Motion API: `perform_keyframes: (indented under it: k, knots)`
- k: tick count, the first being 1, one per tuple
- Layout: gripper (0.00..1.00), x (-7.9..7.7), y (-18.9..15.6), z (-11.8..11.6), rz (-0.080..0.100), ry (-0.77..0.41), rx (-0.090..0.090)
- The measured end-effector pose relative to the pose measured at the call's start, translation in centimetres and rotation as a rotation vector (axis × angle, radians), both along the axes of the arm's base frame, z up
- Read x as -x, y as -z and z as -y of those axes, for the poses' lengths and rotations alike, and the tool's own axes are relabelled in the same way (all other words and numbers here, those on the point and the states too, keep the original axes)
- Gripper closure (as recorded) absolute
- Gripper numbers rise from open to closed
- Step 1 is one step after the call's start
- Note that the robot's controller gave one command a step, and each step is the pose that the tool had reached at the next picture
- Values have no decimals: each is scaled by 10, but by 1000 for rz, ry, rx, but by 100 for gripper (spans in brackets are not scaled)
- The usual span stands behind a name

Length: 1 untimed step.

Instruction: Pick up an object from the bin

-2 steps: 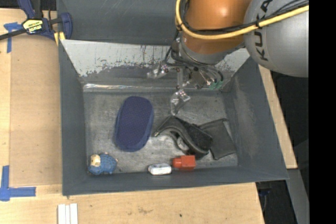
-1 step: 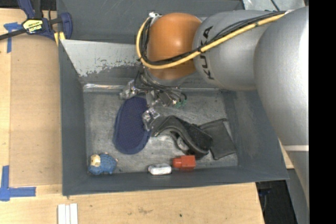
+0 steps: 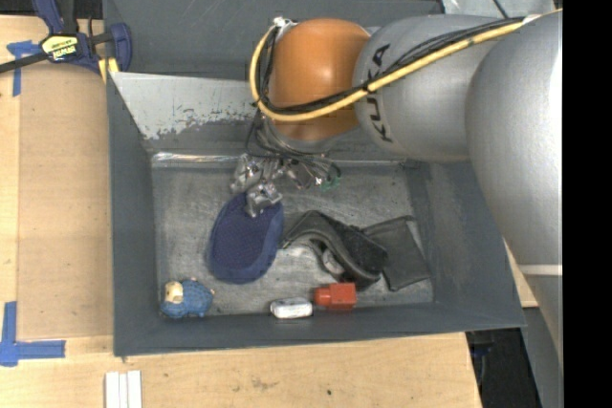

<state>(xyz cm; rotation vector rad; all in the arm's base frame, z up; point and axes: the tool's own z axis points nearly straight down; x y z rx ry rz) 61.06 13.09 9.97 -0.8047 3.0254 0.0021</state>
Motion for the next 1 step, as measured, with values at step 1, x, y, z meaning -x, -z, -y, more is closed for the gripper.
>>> perform_keyframes:
  k: [1]
  knots:
    - [100,-12,-137,-5,4,-52,2]
